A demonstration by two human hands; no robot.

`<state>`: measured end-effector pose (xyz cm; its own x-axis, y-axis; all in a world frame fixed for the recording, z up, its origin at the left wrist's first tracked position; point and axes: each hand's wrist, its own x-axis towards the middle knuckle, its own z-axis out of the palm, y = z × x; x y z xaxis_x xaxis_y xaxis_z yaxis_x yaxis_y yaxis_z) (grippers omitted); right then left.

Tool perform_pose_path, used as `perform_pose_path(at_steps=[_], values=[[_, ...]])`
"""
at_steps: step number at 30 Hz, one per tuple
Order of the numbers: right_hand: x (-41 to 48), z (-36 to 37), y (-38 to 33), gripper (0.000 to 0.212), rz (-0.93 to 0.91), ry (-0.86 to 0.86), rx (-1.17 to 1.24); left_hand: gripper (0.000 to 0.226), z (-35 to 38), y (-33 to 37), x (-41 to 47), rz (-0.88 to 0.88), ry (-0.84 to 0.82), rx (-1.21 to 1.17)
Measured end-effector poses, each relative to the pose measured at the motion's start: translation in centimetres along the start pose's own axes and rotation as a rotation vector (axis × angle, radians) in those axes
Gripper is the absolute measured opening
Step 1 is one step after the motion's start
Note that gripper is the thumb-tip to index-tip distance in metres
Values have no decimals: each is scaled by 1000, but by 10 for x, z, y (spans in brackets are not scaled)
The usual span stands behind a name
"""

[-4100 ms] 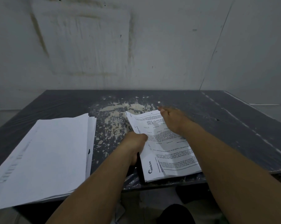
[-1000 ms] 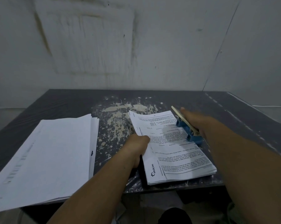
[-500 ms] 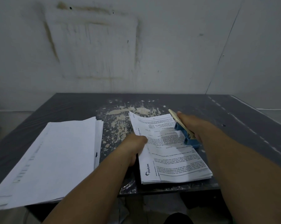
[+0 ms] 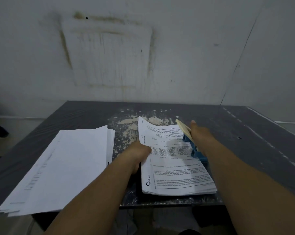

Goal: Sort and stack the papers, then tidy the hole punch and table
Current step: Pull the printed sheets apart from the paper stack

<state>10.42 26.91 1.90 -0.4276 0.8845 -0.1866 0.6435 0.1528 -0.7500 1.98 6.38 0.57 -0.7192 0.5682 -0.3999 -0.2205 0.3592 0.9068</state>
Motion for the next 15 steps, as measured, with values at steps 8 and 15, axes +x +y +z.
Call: perform_pose_path(at_steps=[8, 15], values=[[-20, -3, 0, 60, -321, 542, 3, 25, -23, 7, 3, 5, 41, 55], [-58, 2, -38, 31, -870, 670, 115, 23, -78, 20, -8, 97, 104, 77]])
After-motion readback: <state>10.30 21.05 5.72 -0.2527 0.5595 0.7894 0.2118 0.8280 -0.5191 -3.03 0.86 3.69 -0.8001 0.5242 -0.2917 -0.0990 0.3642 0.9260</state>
